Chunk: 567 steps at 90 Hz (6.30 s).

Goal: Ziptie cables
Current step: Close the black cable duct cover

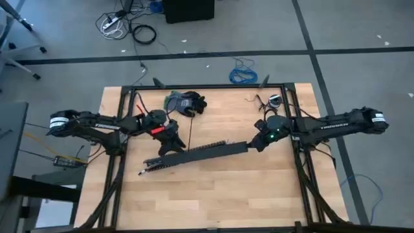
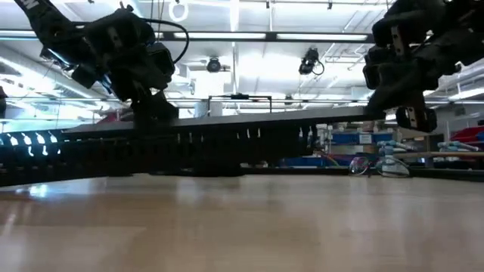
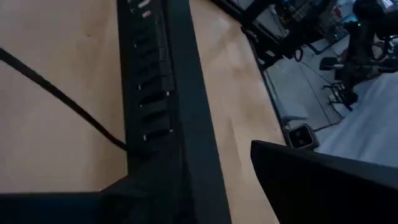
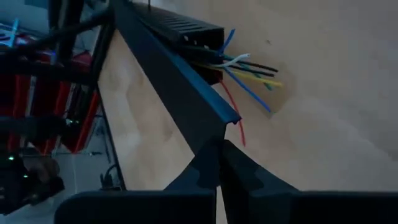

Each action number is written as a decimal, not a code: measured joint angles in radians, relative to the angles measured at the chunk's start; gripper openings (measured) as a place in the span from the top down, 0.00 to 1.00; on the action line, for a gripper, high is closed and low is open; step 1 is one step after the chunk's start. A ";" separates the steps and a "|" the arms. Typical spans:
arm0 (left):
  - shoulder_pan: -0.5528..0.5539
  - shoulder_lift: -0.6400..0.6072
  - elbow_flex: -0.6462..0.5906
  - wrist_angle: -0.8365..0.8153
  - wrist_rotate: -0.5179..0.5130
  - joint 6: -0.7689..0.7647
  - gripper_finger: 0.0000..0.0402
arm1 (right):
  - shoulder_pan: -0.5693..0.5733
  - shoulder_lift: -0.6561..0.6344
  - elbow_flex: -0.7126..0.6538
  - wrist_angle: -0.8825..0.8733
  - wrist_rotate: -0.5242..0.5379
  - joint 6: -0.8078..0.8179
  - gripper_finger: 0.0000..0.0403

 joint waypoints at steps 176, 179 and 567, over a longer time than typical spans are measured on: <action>0.005 -0.061 0.002 0.066 -0.023 0.271 0.53 | -0.231 0.000 0.000 -0.025 -0.094 0.024 1.00; -0.001 -0.104 0.002 -0.016 -0.070 0.287 0.53 | -0.247 0.000 0.000 -0.031 -0.102 0.015 1.00; -0.233 -0.145 0.047 -0.625 -0.761 0.286 1.00 | 0.075 0.237 0.172 0.014 0.484 -1.249 0.70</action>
